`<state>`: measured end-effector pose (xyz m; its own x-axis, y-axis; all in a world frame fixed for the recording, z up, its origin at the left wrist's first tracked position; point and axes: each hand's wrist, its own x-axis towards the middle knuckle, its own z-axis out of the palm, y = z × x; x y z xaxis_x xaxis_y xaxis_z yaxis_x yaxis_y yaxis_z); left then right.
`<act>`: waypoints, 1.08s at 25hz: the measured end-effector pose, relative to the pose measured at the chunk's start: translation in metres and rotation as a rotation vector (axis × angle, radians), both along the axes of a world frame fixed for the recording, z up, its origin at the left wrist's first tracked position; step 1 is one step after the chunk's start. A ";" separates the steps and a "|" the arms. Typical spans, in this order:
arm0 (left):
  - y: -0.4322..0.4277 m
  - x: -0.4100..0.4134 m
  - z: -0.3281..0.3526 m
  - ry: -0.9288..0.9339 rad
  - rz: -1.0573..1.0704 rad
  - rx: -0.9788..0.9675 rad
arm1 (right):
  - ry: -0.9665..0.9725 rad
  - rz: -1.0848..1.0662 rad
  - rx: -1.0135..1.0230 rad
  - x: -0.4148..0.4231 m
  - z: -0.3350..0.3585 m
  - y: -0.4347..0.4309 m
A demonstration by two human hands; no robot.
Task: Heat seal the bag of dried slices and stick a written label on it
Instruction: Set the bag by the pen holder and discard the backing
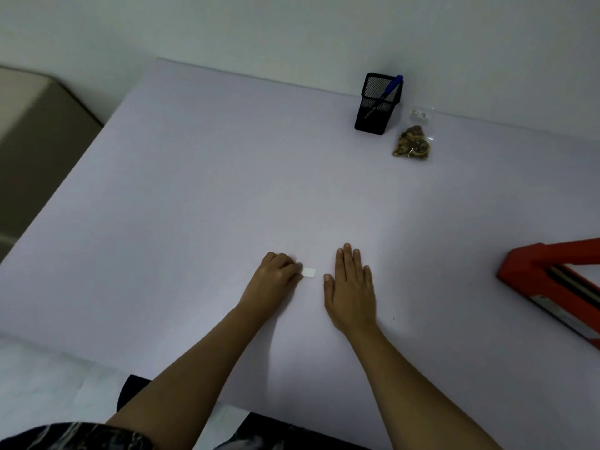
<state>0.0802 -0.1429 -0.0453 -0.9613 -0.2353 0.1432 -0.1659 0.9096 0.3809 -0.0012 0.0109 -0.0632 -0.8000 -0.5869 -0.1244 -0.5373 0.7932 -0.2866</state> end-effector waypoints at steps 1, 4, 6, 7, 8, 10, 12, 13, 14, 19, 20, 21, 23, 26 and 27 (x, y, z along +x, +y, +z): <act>-0.001 0.000 -0.001 0.009 -0.030 -0.039 | 0.011 -0.005 -0.003 0.001 0.000 -0.001; 0.000 0.001 0.000 -0.024 -0.109 -0.152 | 0.014 -0.011 -0.001 0.002 -0.001 0.000; 0.000 -0.001 -0.001 -0.035 -0.112 -0.169 | 0.020 -0.012 -0.007 0.002 -0.001 0.000; 0.001 0.000 -0.002 -0.036 -0.091 -0.154 | 0.020 -0.006 -0.007 0.002 -0.001 -0.001; 0.003 0.000 0.000 -0.045 -0.059 -0.118 | 0.015 0.000 -0.004 0.002 -0.002 -0.001; 0.007 -0.001 0.003 -0.031 0.058 0.008 | 0.012 -0.007 -0.015 -0.001 -0.002 -0.001; 0.015 0.008 0.012 -0.020 0.255 0.191 | -0.006 0.011 -0.040 0.002 0.001 0.000; 0.017 0.016 0.014 -0.020 0.345 0.260 | -0.017 0.035 -0.050 0.005 0.003 -0.001; 0.020 0.024 0.017 -0.014 0.420 0.311 | -0.026 0.064 -0.060 0.009 0.005 -0.002; 0.023 0.087 0.035 0.115 0.786 0.417 | -0.115 0.310 -0.135 0.055 0.018 -0.031; 0.024 0.104 0.038 0.128 0.865 0.423 | -0.125 0.359 -0.154 0.070 0.022 -0.038; 0.025 0.123 0.041 0.141 0.933 0.428 | -0.133 0.404 -0.172 0.088 0.025 -0.045; 0.028 0.156 0.050 0.175 1.043 0.443 | -0.163 0.479 -0.203 0.120 0.031 -0.054; 0.026 0.224 0.060 0.284 1.239 0.511 | -0.213 0.647 -0.238 0.184 0.040 -0.071; 0.023 0.248 0.060 0.312 1.315 0.535 | -0.227 0.703 -0.254 0.207 0.042 -0.076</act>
